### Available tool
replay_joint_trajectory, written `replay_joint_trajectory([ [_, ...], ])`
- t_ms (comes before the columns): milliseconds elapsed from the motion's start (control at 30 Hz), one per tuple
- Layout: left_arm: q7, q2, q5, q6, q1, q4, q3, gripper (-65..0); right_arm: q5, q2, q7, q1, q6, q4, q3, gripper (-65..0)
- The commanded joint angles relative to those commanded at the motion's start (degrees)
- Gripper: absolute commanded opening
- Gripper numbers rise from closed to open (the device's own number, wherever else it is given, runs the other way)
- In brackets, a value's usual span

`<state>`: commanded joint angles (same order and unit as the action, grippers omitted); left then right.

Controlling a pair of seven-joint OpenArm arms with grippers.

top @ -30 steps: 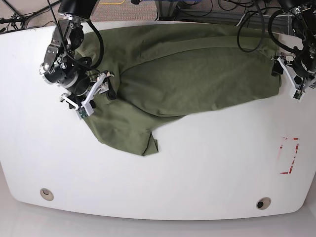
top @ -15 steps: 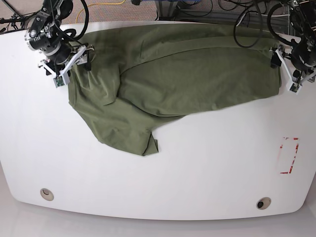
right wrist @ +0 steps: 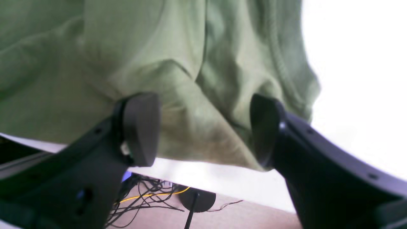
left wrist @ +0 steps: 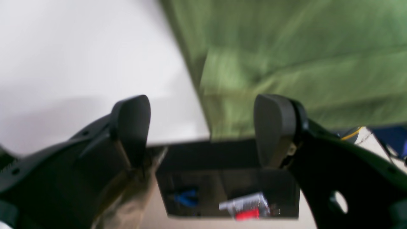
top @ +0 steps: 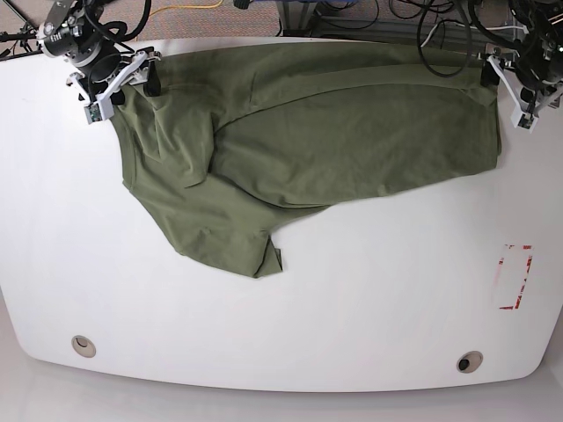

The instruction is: Fold the T-shirt properly

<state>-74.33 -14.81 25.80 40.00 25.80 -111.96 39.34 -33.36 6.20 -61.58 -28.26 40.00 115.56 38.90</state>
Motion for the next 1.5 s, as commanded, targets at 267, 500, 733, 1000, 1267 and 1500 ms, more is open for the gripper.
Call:
replay_joint_trajectory([
  [267,0.3,0.0,-0.4,0.0,0.4,0.4,-0.1,-17.2,0.0,-0.1,0.0,-0.1,0.00,-0.1,0.0,-22.8],
  [500,0.3,0.1,-0.4,0.0,-1.0,0.4,-1.6,-17.6,-0.1,-0.1,0.0,0.0,0.00,-0.1,-0.2,-22.8],
  [733,-0.1,0.1,-0.6,0.0,-1.8,2.8,-5.7,-31.9,-0.1,-0.2,0.0,0.1,0.00,-0.2,0.1,-22.8],
  [1000,-0.1,-0.1,-0.6,0.0,-1.7,5.2,-6.4,-32.1,-0.1,-0.2,0.0,0.1,0.00,-0.2,0.1,-22.8],
  [1267,0.0,-0.4,-0.4,0.0,-1.6,4.9,-5.0,-22.1,-0.1,-0.2,0.0,0.1,0.00,-0.3,0.0,-22.8],
  [1500,0.0,-1.9,-0.5,0.0,-1.9,4.8,-2.7,-17.5,-0.1,-0.2,0.0,0.2,0.00,-0.3,-0.2,-22.8],
])
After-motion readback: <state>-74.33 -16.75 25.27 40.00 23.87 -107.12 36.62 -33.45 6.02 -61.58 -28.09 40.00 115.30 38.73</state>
